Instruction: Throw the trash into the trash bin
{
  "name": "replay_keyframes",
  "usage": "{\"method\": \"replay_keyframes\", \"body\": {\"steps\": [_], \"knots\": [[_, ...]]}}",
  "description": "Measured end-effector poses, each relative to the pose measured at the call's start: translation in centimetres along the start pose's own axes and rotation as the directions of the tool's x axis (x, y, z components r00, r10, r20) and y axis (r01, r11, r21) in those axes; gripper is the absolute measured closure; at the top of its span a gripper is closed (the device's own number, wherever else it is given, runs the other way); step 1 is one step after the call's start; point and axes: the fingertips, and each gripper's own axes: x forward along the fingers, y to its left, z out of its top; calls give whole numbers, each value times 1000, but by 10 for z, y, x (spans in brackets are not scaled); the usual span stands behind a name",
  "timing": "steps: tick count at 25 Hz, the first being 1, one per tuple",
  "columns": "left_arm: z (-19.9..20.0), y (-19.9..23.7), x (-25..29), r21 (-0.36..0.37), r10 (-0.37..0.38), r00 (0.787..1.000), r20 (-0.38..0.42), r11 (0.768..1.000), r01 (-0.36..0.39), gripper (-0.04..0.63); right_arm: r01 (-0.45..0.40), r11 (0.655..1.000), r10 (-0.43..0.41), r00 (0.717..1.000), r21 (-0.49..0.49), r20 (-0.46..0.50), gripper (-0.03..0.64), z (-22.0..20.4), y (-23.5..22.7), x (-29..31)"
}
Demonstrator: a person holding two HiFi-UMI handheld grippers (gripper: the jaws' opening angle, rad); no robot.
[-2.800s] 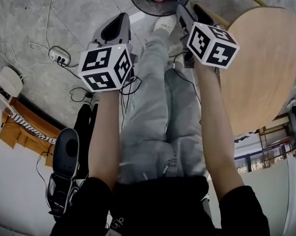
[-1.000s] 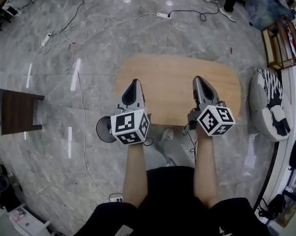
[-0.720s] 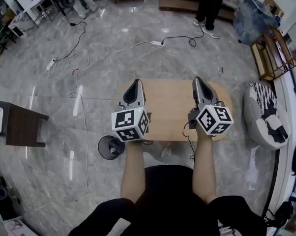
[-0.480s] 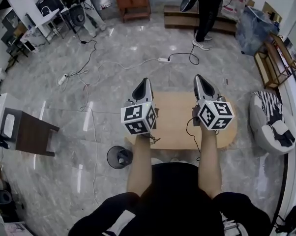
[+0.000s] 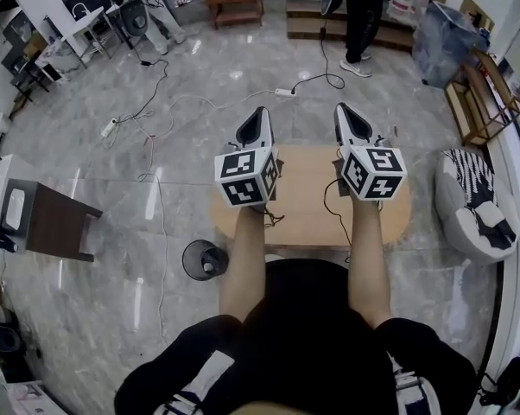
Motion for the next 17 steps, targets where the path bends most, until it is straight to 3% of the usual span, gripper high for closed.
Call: {"method": "replay_keyframes", "body": {"steps": [17], "knots": [[4, -41, 34, 35, -38, 999, 22, 999, 37, 588, 38, 999, -37, 999, -29, 18, 605, 10, -42, -9]]}}
